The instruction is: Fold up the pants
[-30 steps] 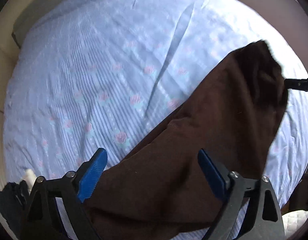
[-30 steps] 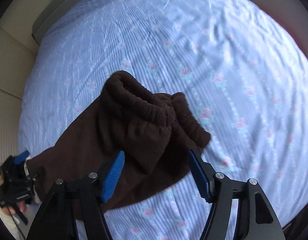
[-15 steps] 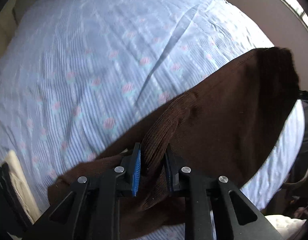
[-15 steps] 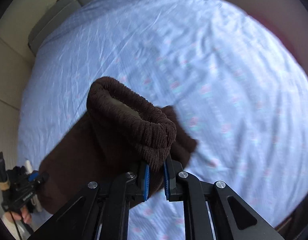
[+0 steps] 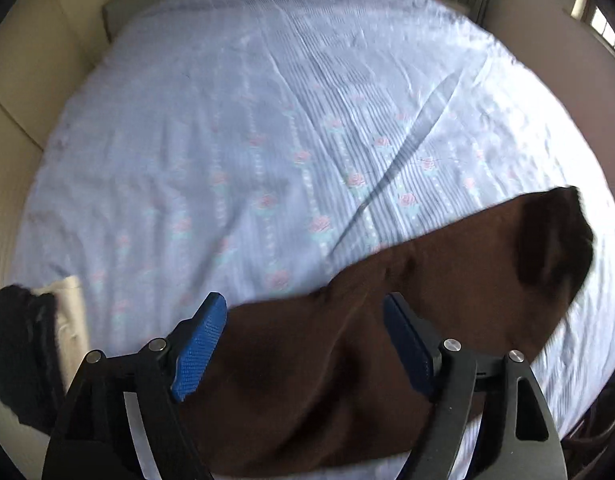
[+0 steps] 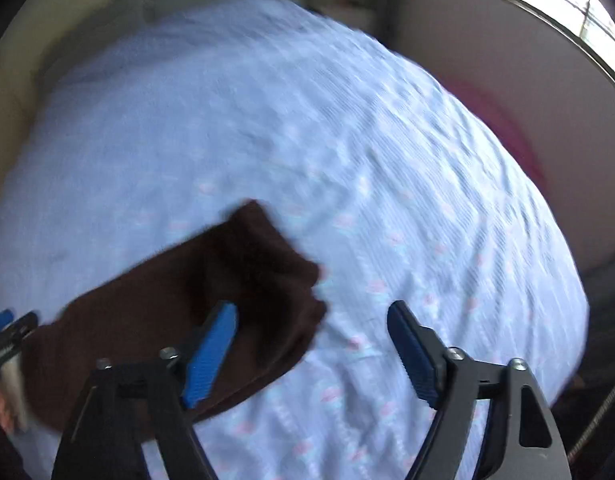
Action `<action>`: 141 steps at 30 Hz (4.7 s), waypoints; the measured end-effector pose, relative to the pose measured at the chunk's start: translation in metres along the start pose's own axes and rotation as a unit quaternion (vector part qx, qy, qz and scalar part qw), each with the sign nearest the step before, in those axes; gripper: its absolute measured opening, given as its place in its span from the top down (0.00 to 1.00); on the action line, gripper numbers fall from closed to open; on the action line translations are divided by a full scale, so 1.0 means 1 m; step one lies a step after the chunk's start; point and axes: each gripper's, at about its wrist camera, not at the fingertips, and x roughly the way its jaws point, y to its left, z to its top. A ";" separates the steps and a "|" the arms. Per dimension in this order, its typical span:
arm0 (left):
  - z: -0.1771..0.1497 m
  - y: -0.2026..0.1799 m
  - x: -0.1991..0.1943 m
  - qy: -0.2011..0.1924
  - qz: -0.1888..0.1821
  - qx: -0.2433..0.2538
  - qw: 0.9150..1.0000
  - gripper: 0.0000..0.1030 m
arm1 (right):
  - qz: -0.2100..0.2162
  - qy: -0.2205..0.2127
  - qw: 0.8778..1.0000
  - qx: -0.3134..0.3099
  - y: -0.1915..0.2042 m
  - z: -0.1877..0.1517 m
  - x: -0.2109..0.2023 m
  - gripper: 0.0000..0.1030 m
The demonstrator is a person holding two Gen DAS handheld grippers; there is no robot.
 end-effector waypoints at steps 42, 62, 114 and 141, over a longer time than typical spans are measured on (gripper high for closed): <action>-0.065 0.135 0.025 0.057 -0.070 -0.346 0.934 0.72 | 0.223 0.156 0.953 -0.132 0.159 -0.065 0.040 0.28; -0.103 0.167 0.030 0.077 -0.133 -0.407 0.901 0.72 | 0.224 0.142 0.942 -0.205 0.213 -0.040 0.070 0.36; -0.147 0.171 0.046 0.133 -0.024 -0.316 0.939 0.41 | 0.268 0.264 0.910 -0.173 0.200 -0.117 0.077 0.58; -0.074 -0.062 -0.026 0.037 -0.005 -0.018 0.999 0.32 | 0.107 0.101 0.973 0.179 -0.069 0.008 0.149 0.24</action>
